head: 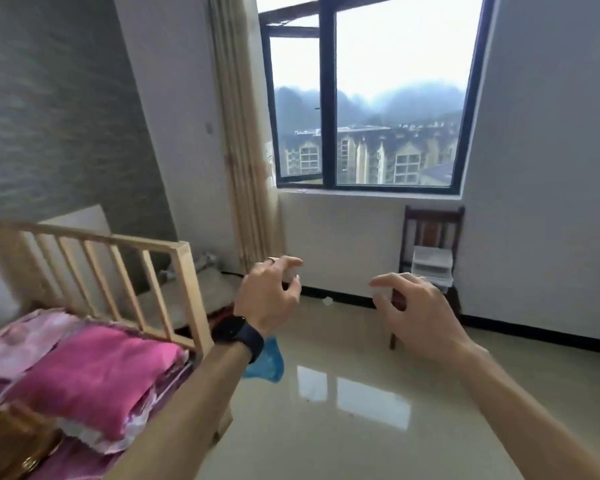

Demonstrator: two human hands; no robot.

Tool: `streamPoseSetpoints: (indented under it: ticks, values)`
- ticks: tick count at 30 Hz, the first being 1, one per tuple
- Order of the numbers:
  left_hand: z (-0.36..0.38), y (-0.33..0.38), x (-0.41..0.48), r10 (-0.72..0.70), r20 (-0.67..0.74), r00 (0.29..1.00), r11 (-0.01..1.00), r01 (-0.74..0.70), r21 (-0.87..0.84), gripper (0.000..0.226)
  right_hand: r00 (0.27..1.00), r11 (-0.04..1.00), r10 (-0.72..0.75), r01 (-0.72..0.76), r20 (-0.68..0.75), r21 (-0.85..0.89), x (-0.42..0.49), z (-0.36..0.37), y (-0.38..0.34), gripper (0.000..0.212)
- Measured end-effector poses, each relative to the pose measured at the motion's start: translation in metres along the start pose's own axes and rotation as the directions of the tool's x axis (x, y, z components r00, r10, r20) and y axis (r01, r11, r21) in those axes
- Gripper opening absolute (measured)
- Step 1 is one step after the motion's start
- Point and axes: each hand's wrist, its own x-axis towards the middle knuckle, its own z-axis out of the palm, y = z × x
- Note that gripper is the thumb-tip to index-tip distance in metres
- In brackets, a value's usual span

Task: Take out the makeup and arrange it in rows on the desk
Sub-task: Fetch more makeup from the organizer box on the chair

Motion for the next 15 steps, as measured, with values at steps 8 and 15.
streamPoseSetpoints:
  ticks: [8,15]
  values:
    - [0.075,0.01,0.167,0.137,0.052,0.989,0.985,-0.13,-0.111,0.032,0.986,0.987,0.095,-0.111,-0.137,-0.116,0.13,-0.018,0.071,0.021]
    - [0.187,0.037,0.289,0.218,0.107,0.97,0.969,-0.203,-0.141,0.032,0.962,0.962,0.16,-0.201,-0.22,-0.182,0.226,-0.029,0.165,0.02]
